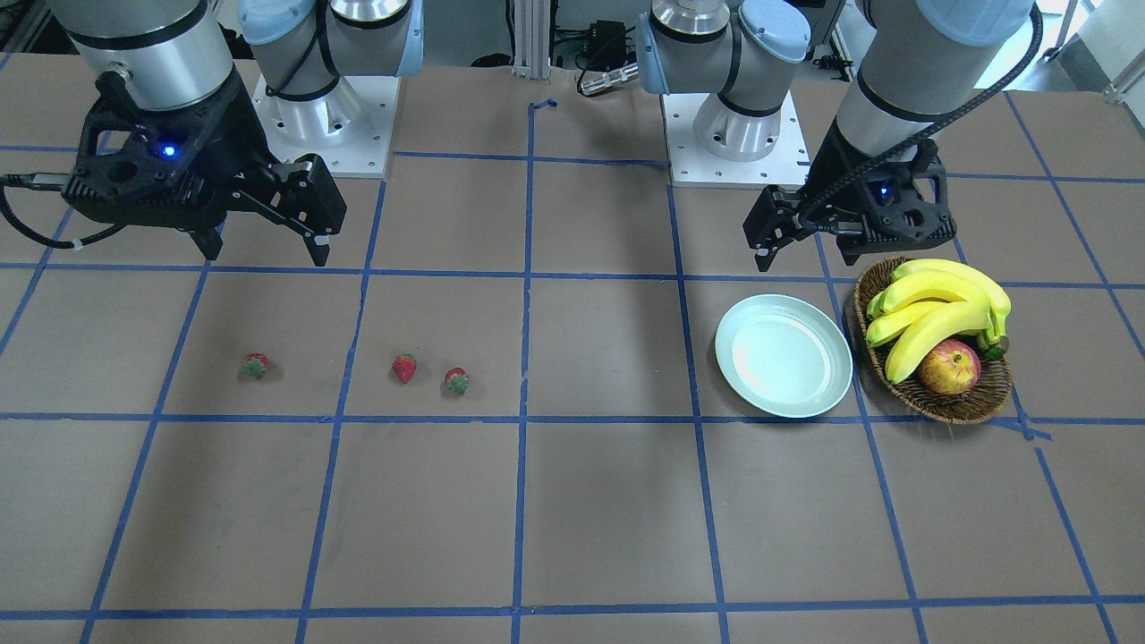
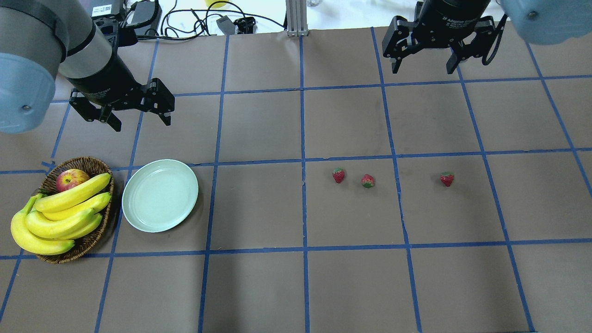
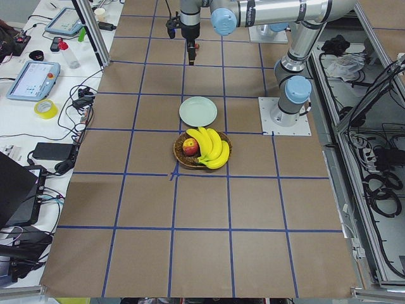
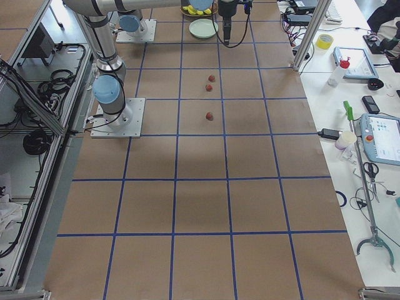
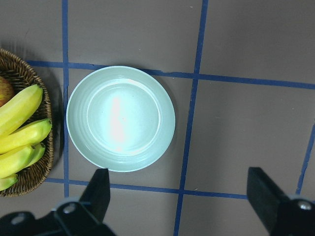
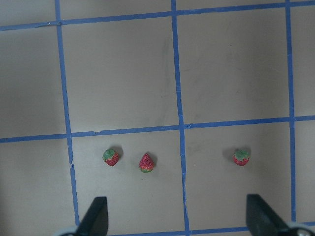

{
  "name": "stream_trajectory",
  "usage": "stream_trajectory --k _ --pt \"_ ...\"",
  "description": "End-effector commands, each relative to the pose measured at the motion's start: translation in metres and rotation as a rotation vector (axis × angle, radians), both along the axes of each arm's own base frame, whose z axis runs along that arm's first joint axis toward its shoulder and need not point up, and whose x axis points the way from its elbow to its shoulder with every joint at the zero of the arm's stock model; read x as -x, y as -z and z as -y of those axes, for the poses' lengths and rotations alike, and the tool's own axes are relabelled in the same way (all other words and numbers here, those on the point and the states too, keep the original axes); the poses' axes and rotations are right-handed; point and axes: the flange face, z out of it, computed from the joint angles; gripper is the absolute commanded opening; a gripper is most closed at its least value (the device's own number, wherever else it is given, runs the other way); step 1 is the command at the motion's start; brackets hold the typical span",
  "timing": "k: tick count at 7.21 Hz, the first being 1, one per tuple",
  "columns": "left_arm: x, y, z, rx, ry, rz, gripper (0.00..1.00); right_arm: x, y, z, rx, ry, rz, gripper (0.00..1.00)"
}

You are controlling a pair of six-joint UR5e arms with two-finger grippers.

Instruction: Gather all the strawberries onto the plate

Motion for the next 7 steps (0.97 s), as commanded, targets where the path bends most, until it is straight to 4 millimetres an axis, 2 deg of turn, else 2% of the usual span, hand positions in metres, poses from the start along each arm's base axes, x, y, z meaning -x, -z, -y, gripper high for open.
stream_trajectory --k 1,2,3,4,5,6,7 --pt "0.000 0.000 0.000 0.000 0.000 0.000 1.00 -0.003 0.008 0.007 0.007 0.008 0.037 1.00" --pt "0.000 0.000 0.000 0.000 -0.002 0.000 1.00 -0.011 0.024 0.027 0.030 0.005 0.089 1.00" --pt "0.000 0.000 0.001 0.002 -0.002 -0.001 1.00 -0.038 0.054 0.051 0.066 0.036 0.102 1.00" --pt "0.000 0.000 0.001 0.003 -0.002 -0.001 1.00 -0.070 0.087 0.059 0.030 0.030 0.098 1.00" --pt "0.000 0.001 0.001 0.002 -0.002 -0.001 1.00 -0.089 0.132 0.074 0.038 0.090 0.105 1.00" --pt "0.000 0.001 0.001 0.005 -0.002 -0.001 1.00 -0.091 0.173 0.070 0.039 0.093 0.057 0.98" --pt "-0.003 0.001 0.001 0.001 -0.005 0.002 1.00 -0.087 0.214 0.051 -0.020 0.113 0.009 0.97"
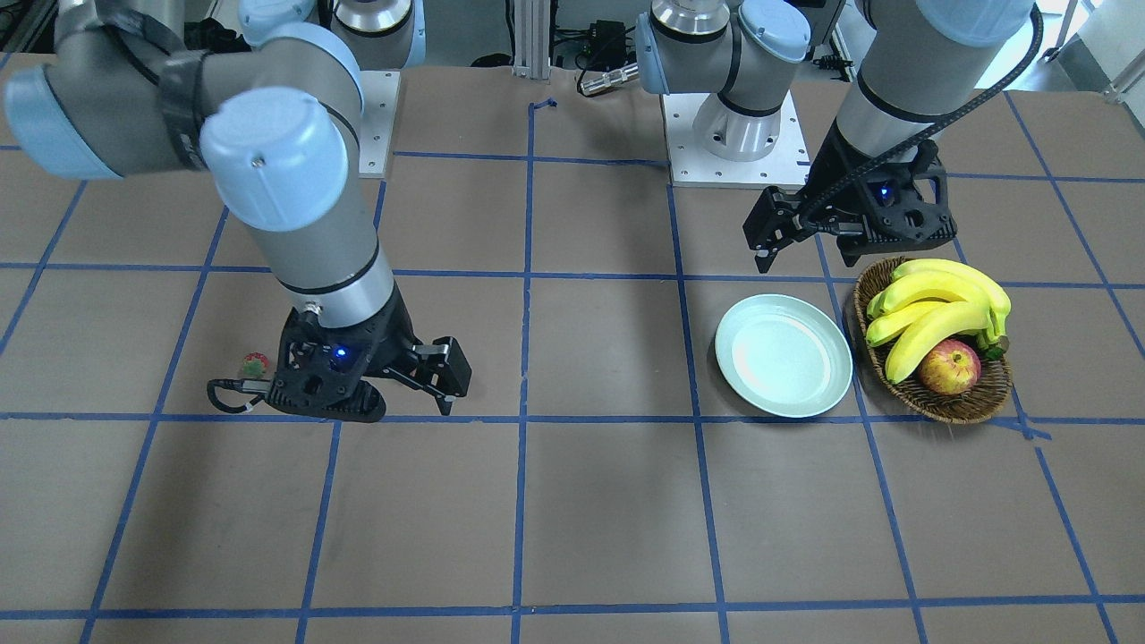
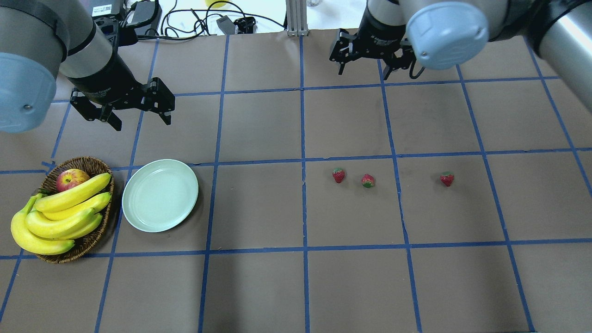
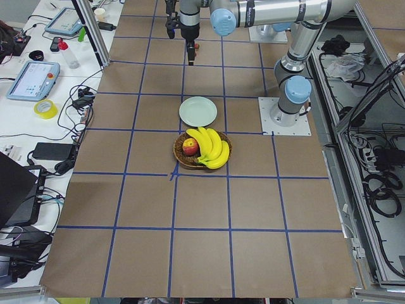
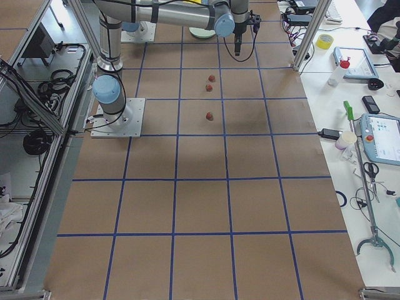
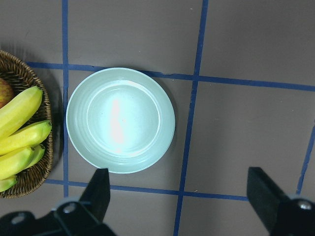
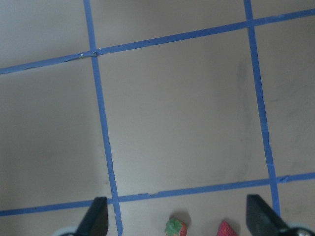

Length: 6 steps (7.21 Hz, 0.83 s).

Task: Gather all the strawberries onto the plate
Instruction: 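Lower the right gripper onto the middle strawberry and close it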

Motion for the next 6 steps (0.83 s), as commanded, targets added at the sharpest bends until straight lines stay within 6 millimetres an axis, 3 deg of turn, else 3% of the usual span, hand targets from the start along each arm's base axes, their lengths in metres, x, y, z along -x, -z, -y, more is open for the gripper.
stream_trajectory --k 1,2,4,6 --pt "-0.001 0.002 -0.001 -0.003 -0.003 -0.001 1.00 -0.004 0.082 -0.031 -0.030 0.055 -0.036 0.98" --pt "-0.003 -0.002 -0.003 0.006 0.000 0.000 1.00 -0.021 0.109 -0.044 -0.030 0.022 -0.038 0.97" --pt "-0.008 -0.002 -0.002 0.006 -0.008 0.000 1.00 -0.027 0.146 -0.044 -0.076 0.026 -0.056 0.91" --pt "-0.008 -0.002 -0.002 0.006 -0.011 0.000 1.00 -0.033 0.168 -0.057 -0.158 -0.003 -0.072 0.90"
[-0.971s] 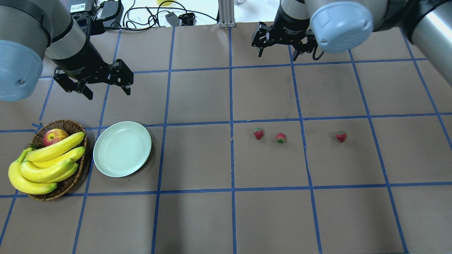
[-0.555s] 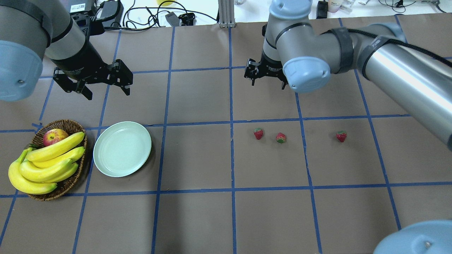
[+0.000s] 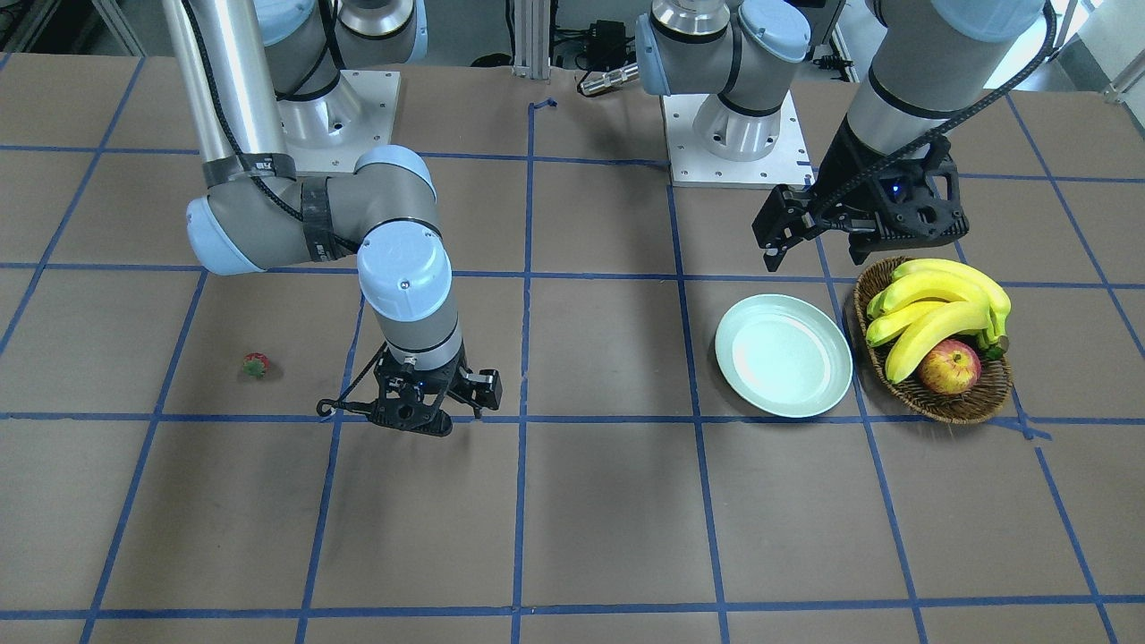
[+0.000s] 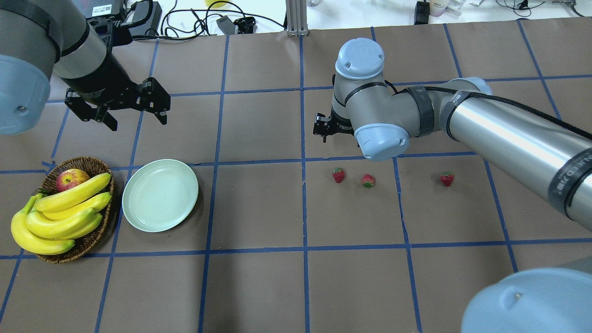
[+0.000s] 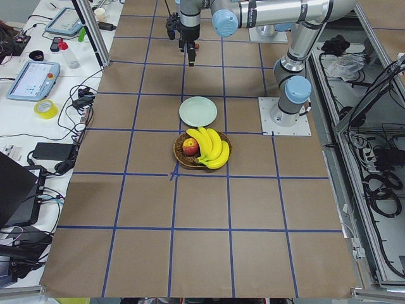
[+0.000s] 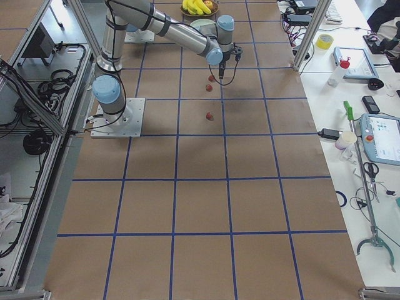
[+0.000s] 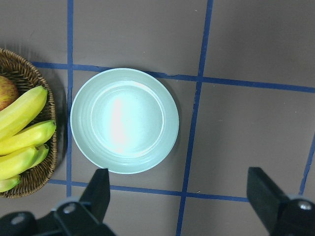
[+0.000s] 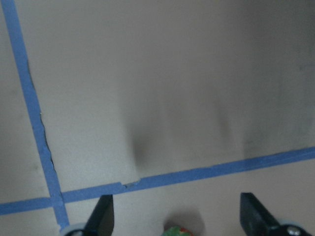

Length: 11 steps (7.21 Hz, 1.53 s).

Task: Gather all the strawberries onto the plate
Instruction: 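Lower the right gripper onto the middle strawberry and close it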

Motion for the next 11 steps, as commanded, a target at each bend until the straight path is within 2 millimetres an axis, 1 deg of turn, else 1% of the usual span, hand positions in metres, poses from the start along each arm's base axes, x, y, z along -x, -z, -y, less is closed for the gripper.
stream_trajectory --k 1,2,3,4,5,6,8,9,10,11 --pt "0.000 0.002 0.000 -0.004 -0.003 0.000 1.00 -0.005 0.017 -0.013 -0.073 -0.031 -0.013 0.89" --pt "-0.003 0.000 0.000 -0.002 -0.014 -0.006 1.00 -0.009 0.022 -0.017 -0.107 -0.079 -0.002 0.88" --pt "-0.002 0.002 0.000 -0.007 -0.009 -0.001 1.00 -0.008 0.023 -0.020 -0.162 -0.119 -0.007 0.86" --pt "-0.003 0.002 0.000 -0.006 -0.011 -0.001 1.00 -0.008 0.023 -0.021 -0.167 -0.132 -0.007 0.77" --pt "-0.003 0.002 0.000 -0.006 -0.009 -0.001 1.00 -0.008 0.025 -0.021 -0.171 -0.164 -0.007 0.56" --pt "-0.003 0.002 0.000 -0.005 -0.009 0.000 1.00 -0.008 0.026 -0.022 -0.175 -0.172 -0.007 0.38" --pt "-0.003 0.002 0.000 -0.004 -0.009 0.000 1.00 -0.009 0.022 -0.018 -0.165 -0.164 -0.006 0.02" --pt "-0.003 0.002 0.000 -0.004 -0.009 0.000 1.00 -0.010 0.014 -0.015 -0.149 -0.154 -0.002 0.00" --pt "-0.003 0.001 0.001 -0.003 -0.009 0.000 1.00 -0.022 -0.004 -0.004 -0.116 -0.120 0.029 0.00" --pt "-0.002 0.001 0.001 -0.001 -0.009 -0.002 1.00 -0.059 -0.023 -0.007 -0.150 -0.077 0.144 0.00"
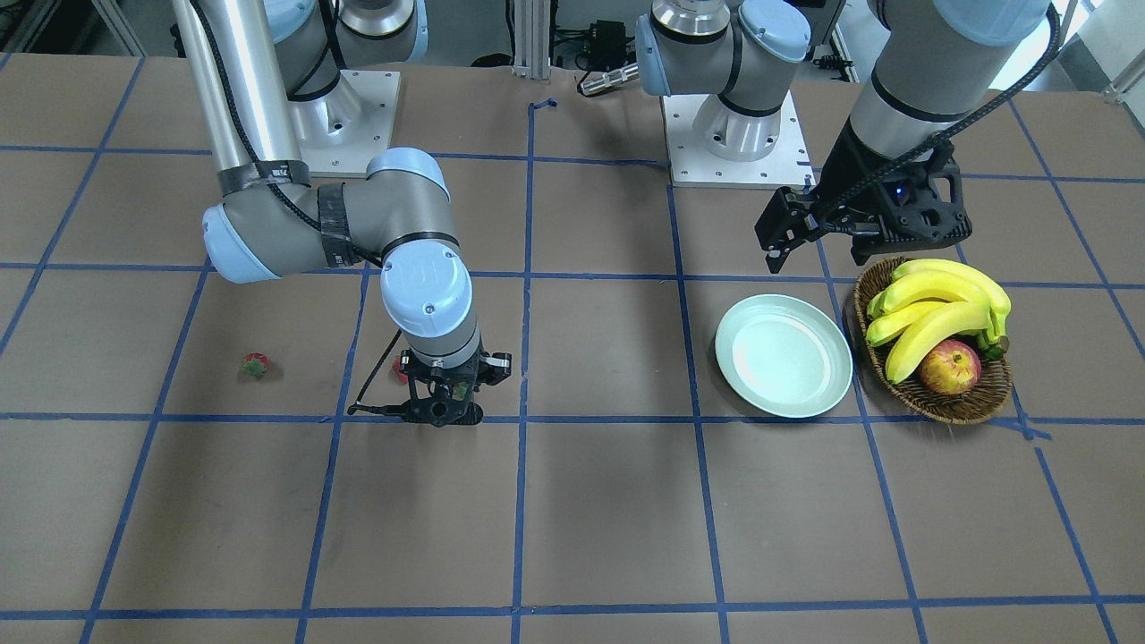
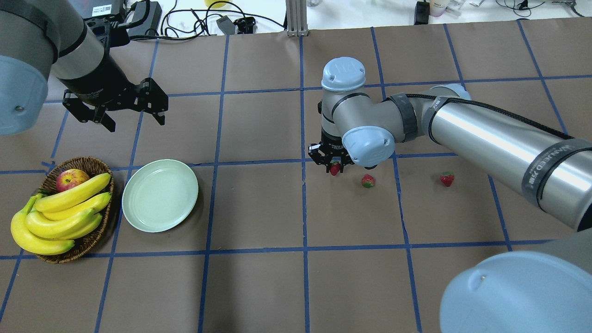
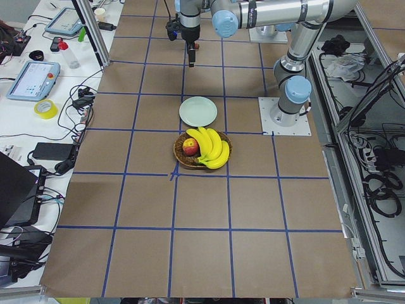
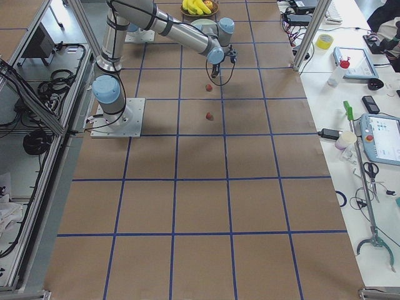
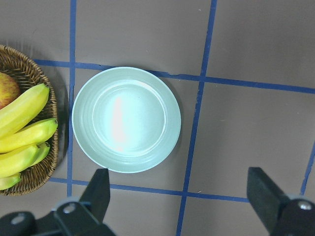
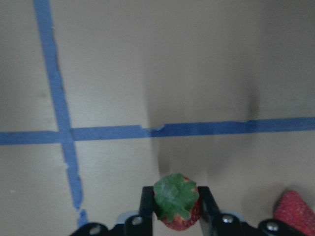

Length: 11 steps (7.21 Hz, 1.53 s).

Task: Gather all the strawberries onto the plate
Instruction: 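Carry the strawberry toward the plate with the right gripper and release it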

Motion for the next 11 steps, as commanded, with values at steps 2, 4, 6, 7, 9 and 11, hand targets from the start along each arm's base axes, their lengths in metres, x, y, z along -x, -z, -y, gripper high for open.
stream_trajectory --k 2,4,6,7,9,11 --pt "0.000 0.000 -0.001 -0.005 -0.001 -0.011 1.00 -0.102 -0.017 -0.024 -0.029 0.059 0.120 0.00" --pt "-0.001 0.000 -0.001 -0.009 -0.002 -0.001 1.00 -0.141 0.008 -0.047 -0.024 0.044 0.137 0.00" --pt "-0.001 0.000 -0.001 -0.006 0.002 0.000 1.00 -0.140 0.022 -0.049 -0.060 0.105 0.112 0.59" --pt "0.000 0.000 -0.001 -0.005 0.005 0.001 1.00 -0.140 0.016 -0.049 -0.051 0.098 0.114 0.69" --pt "-0.001 0.000 -0.001 -0.006 0.005 0.003 1.00 -0.133 -0.016 -0.049 0.024 0.068 0.094 0.86" --pt "0.000 0.000 -0.001 -0.005 0.006 0.003 1.00 -0.093 -0.038 -0.026 0.153 -0.012 -0.059 0.85"
